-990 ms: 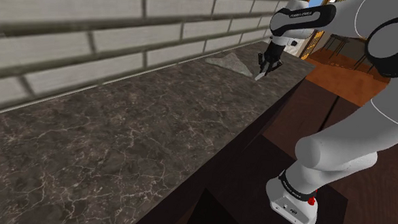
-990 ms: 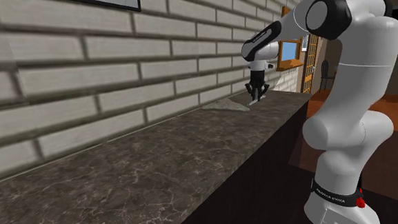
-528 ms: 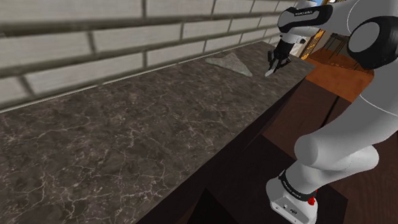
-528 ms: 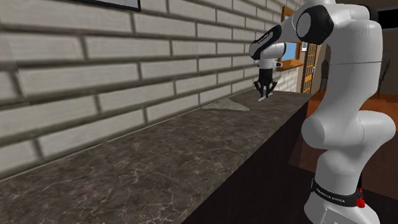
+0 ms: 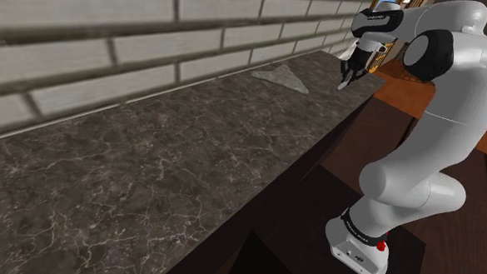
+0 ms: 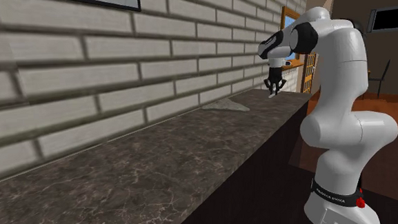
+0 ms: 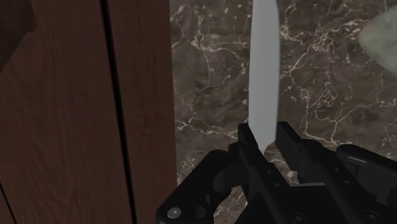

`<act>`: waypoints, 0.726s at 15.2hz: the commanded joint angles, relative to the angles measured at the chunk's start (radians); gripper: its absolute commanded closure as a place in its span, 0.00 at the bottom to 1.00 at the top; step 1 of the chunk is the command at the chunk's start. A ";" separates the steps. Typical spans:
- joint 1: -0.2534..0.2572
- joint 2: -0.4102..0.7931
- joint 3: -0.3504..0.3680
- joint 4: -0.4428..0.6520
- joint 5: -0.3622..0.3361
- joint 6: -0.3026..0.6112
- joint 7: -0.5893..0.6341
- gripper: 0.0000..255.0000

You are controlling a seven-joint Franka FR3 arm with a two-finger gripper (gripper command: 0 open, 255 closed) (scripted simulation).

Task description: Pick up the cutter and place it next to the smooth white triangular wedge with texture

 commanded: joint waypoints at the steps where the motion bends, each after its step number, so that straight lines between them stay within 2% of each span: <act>1: -0.022 0.059 -0.008 0.081 0.008 -0.022 -0.030 1.00; 6: -0.091 0.262 -0.022 0.396 0.033 -0.135 -0.103 1.00; 7: -0.098 0.283 -0.022 0.429 0.035 -0.148 -0.108 1.00; 11: -0.095 0.277 -0.022 0.366 0.034 -0.090 -0.108 1.00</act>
